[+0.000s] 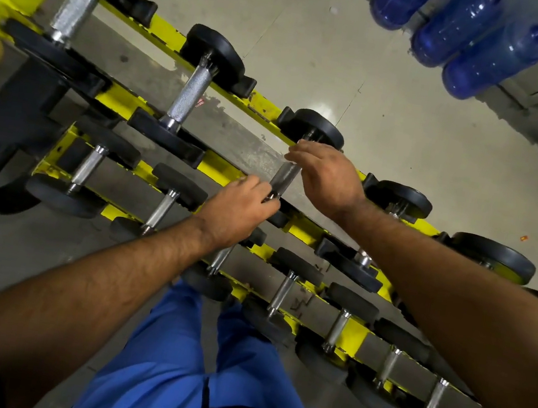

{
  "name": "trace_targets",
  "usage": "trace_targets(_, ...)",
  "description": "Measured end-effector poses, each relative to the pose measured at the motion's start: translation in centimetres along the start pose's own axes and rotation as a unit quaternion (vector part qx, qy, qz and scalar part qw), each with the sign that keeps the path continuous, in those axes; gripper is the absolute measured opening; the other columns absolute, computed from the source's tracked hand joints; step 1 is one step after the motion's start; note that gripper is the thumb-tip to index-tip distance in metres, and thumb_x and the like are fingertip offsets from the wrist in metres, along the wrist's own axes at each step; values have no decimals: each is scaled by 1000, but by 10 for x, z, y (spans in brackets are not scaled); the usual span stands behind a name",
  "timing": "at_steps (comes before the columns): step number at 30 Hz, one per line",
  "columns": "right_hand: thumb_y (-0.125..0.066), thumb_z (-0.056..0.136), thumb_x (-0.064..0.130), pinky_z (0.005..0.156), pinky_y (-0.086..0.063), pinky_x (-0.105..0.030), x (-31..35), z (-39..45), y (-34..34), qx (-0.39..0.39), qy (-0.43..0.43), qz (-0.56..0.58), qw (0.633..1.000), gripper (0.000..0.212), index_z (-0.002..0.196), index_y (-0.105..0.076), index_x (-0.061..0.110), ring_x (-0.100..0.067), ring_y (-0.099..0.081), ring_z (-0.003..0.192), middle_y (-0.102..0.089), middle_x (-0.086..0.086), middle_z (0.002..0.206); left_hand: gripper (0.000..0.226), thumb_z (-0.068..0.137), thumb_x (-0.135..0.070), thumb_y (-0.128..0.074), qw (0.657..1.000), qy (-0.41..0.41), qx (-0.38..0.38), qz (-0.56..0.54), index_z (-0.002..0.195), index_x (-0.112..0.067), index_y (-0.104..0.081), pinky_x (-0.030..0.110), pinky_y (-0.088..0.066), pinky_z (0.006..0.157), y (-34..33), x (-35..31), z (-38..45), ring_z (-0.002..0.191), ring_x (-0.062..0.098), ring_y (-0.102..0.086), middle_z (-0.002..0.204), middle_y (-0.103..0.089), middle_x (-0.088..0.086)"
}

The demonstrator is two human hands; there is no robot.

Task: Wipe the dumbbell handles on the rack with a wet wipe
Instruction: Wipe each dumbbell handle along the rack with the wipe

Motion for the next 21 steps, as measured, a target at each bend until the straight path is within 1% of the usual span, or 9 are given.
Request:
trace_targets(3, -40, 94, 11, 100, -50, -46, -8, 1, -8, -25, 9, 7, 1000, 38, 113, -72, 4, -31, -62, 119, -70, -14, 119, 52, 61, -5, -80, 999, -12, -3, 48, 109, -13, -63, 37, -50, 77, -1, -9, 2, 86, 24, -52, 91, -55, 7)
trace_targets(5, -50, 95, 6, 102, -49, -48, -17, 4, -19, -31, 16, 5, 999, 29, 116, -71, 4, -31, -60, 122, -69, -14, 122, 55, 60, -7, -79, 998, -5, 6, 61, 112, -11, -63, 38, -51, 78, -2, -15, 3, 86, 25, -53, 93, -56, 8)
trace_targets(7, -59, 91, 1, 103, -49, -50, -25, 5, -32, -25, 39, -2, 999, 29, 118, -70, 5, -32, -58, 125, -67, -14, 125, 53, 61, -7, -76, 998, 6, 9, 65, 113, -9, -63, 39, -50, 78, -4, -22, 4, 87, 26, -54, 94, -57, 10)
trace_targets(10, -60, 90, 2, 108, -42, -47, -35, 4, -44, -19, 92, -22, 995, 32, 120, -69, 5, -31, -58, 125, -66, -14, 128, 48, 67, -6, -72, 997, 45, 8, 61, 114, -8, -62, 42, -50, 86, -7, -29, 3, 94, 29, -55, 102, -60, 13)
trace_targets(13, -48, 94, 7, 110, -36, -43, -42, 3, -46, -24, 113, -22, 993, 34, 122, -68, 4, -31, -59, 125, -66, -15, 128, 43, 81, -26, -72, 995, 100, 1, 31, 119, -9, -62, 42, -49, 94, -6, -28, -2, 103, 29, -55, 109, -61, 13)
trace_targets(15, -45, 96, 9, 110, -39, -47, -44, 1, -51, -33, 135, -15, 990, 36, 124, -66, 3, -33, -57, 126, -64, -16, 130, 41, 90, -40, -62, 990, 137, -15, -11, 117, -9, -64, 40, -51, 91, -4, -29, -3, 105, 27, -55, 108, -61, 11)
trace_targets(17, -46, 97, 6, 110, -41, -48, -49, -6, -55, -56, 156, -10, 986, 37, 130, -62, 2, -34, -53, 130, -61, -17, 134, 40, 93, -42, -56, 985, 166, -22, -45, 114, -9, -66, 39, -53, 88, -4, -29, -2, 104, 26, -54, 105, -61, 9)
trace_targets(19, -48, 96, 2, 110, -41, -47, -56, -10, -55, -71, 150, -18, 986, 41, 136, -57, 4, -33, -50, 134, -57, -16, 140, 38, 91, -40, -61, 980, 182, -35, -73, 110, -8, -69, 37, -54, 86, -5, -28, -1, 102, 25, -55, 102, -62, 8)
trace_targets(21, -53, 92, -2, 108, -42, -47, -56, -10, -57, -87, 99, -21, 991, 47, 137, -56, 5, -32, -50, 134, -56, -15, 142, 35, 88, -38, -67, 975, 199, -38, -92, 109, -9, -70, 37, -54, 83, -6, -26, 0, 101, 25, -56, 101, -63, 8)
Point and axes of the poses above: each hand's wrist, its own z-axis towards the middle knuckle, its own y-axis out of the back of the hand, x = y × z, the point moved 3 cm from there along z, towards the middle knuckle
